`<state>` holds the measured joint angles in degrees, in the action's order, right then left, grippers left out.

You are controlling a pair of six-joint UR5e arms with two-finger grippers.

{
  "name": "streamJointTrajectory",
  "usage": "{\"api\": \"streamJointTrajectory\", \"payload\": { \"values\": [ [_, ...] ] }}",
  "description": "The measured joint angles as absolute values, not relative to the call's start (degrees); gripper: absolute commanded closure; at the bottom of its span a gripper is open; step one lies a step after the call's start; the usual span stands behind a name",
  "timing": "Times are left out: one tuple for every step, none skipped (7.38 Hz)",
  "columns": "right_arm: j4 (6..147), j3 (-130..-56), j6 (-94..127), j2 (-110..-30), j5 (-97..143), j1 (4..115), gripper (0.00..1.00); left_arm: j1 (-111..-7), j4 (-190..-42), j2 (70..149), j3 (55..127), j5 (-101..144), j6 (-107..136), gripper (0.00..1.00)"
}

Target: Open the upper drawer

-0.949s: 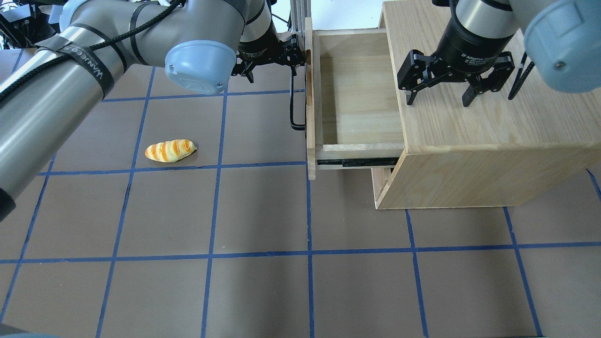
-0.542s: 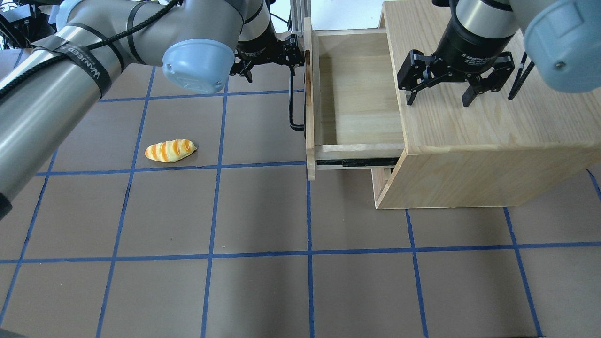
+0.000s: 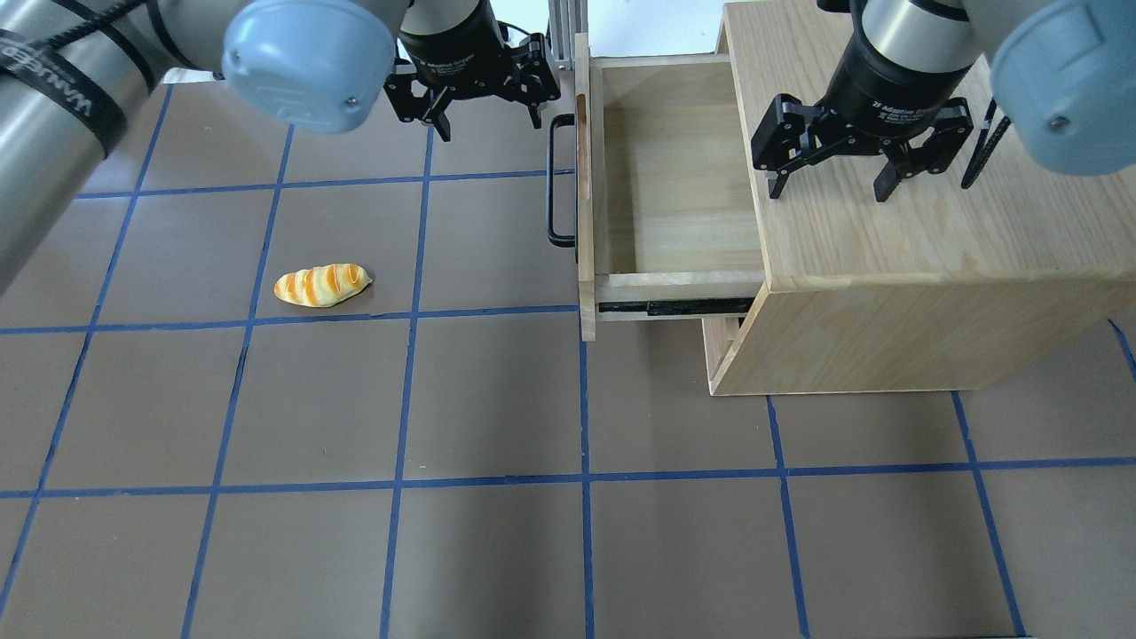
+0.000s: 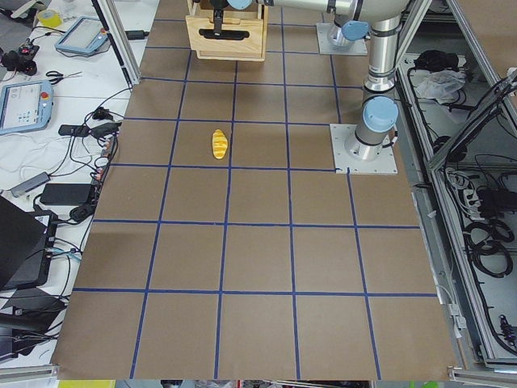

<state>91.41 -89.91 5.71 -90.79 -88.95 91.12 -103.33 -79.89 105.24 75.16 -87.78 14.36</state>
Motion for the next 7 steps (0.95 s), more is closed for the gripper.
{"api": "streamJointTrajectory", "payload": {
  "values": [
    [91.4, -89.9, 5.7, -90.8, -88.9, 91.1, 0.00, -101.2, -83.2, 103.4, 74.6, -87.9, 8.9, 0.00],
    [91.4, -89.9, 5.7, -90.8, -88.9, 91.1, 0.00, -98.4, -86.7, 101.3, 74.5, -88.3, 4.6, 0.00],
    [91.4, -89.9, 5.7, -90.8, -88.9, 91.1, 0.00, -95.9, -89.6, 99.5, 74.7, -88.8, 2.4, 0.00],
    [91.4, -89.9, 5.7, -90.8, -88.9, 91.1, 0.00, -93.5, -92.2, 98.2, 74.9, -89.2, 1.4, 0.00],
    [91.4, -89.9, 5.7, -90.8, -88.9, 91.1, 0.00, -91.2, -94.4, 97.3, 75.1, -90.2, 0.3, 0.00],
    [91.4, -89.9, 5.7, -90.8, -88.9, 91.1, 0.00, -88.9, -95.9, 96.5, 75.6, -91.3, -2.2, 0.00],
    [91.4, -89.9, 5.7, -90.8, -88.9, 91.1, 0.00, -87.2, -96.5, 95.7, 76.7, -92.0, -5.9, 0.00]
  ]
}}
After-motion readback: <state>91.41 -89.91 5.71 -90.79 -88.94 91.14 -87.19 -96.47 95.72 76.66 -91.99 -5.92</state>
